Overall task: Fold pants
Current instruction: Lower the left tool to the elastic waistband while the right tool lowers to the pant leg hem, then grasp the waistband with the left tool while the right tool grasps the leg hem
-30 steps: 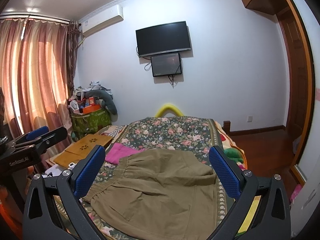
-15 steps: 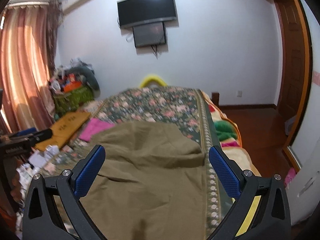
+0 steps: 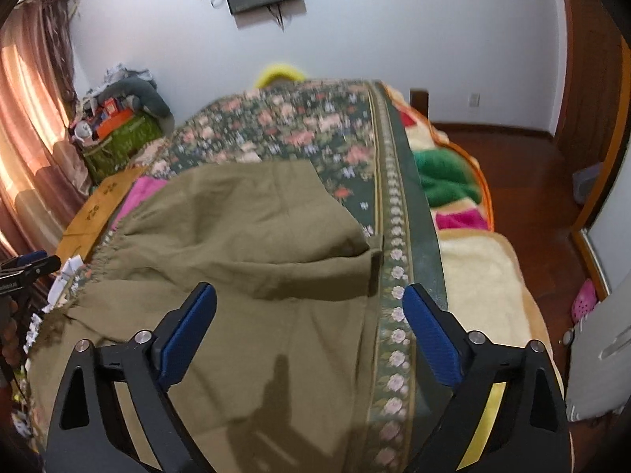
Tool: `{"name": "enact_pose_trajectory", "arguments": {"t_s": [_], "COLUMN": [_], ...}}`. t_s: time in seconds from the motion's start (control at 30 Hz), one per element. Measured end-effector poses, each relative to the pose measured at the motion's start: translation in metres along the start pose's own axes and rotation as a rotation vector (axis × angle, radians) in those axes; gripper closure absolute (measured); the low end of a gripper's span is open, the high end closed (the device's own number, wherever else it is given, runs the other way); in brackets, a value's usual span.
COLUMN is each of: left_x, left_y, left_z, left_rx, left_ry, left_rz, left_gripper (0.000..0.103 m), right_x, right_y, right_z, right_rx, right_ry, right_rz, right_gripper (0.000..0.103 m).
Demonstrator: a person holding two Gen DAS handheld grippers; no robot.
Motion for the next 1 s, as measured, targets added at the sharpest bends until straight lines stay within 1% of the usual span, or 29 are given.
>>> {"name": "enact_pose_trajectory", "arguments": {"t_s": [0.03,0.1,0.17,0.23,0.27,0.3,0.37,0.53,0.57,0.6,0.63,0.67,0.7,0.77,0.83,0.87,0.97,1.0], "left_x": [0.002,0.007,0.012,0.018,0.02,0.024,0.028,0.029,0.029,0.029,0.028,0.028,0.028,0.029,0.029,0.029,0.03,0.03], "left_y": [0.002,0.005,0.007,0.01,0.012,0.015,0.017,0.017,0.017,0.016,0.016,0.017,0.018,0.017,0.014,0.014,0.015,0.016], "left_z": [-0.006,-0.021,-0.031,-0.043,-0.048,-0.055,-0.063,-0.083,-0.084,-0.085,-0.086,-0.086,-0.087,-0.086,-0.087,-0.088,-0.087,-0.088], "left_rx": [-0.005,-0.025,-0.045,-0.084,-0.094,-0.118,-0.142,-0.181,-0.189,-0.205,-0.227,-0.253,-0.266,-0.236,-0.191,-0.182,-0.147,-0.122], "left_ry": [0.019,0.071,0.107,0.148,0.163,0.193,0.231,0.296,0.298,0.296,0.292,0.291,0.294,0.271,0.257,0.258,0.247,0.237], "left_rz": [-0.005,-0.016,-0.025,-0.034,-0.03,-0.029,-0.024,-0.032,-0.032,-0.027,-0.023,-0.018,-0.018,-0.036,-0.061,-0.065,-0.061,-0.059], "left_gripper": [0.011,0.012,0.013,0.013,0.014,0.015,0.018,0.018,0.018,0.022,0.025,0.035,0.039,0.04,0.041,0.041,0.041,0.041], "right_x": [0.001,0.003,0.002,0.003,0.007,0.008,0.01,0.015,0.016,0.014,0.014,0.014,0.013,0.016,0.017,0.015,0.015,0.014], "right_y": [-0.002,-0.007,-0.009,-0.012,-0.014,-0.017,-0.022,-0.024,-0.024,-0.024,-0.024,-0.026,-0.029,-0.036,-0.042,-0.045,-0.038,-0.035], "right_z": [-0.005,-0.015,-0.025,-0.034,-0.038,-0.042,-0.049,-0.05,-0.05,-0.05,-0.05,-0.051,-0.051,-0.053,-0.054,-0.054,-0.056,-0.057], "right_rx": [0.0,0.007,0.013,0.009,0.013,0.024,0.047,0.023,0.018,0.013,0.017,0.018,0.017,0.017,0.048,0.055,0.021,0.007], "right_ry": [0.024,0.068,0.113,0.144,0.153,0.166,0.198,0.208,0.205,0.203,0.204,0.206,0.203,0.202,0.204,0.206,0.216,0.22], "right_rz": [0.008,0.022,0.038,0.05,0.051,0.044,0.025,0.057,0.063,0.07,0.073,0.07,0.061,0.035,0.009,0.003,0.03,0.045], "right_gripper": [0.012,0.021,0.025,0.033,0.043,0.048,0.048,0.049,0.053,0.063,0.069,0.075,0.084,0.095,0.097,0.098,0.098,0.098]}}
Point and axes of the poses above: each gripper's, at about its wrist camera, not at the fingertips, and z roughly against the way its jaws point, y to its left, x to its top, the point moved 2 cm from there along -z, roughly the way its jaws point, and after that the axes turned 15 degrees about y, right-handed, at the moved point
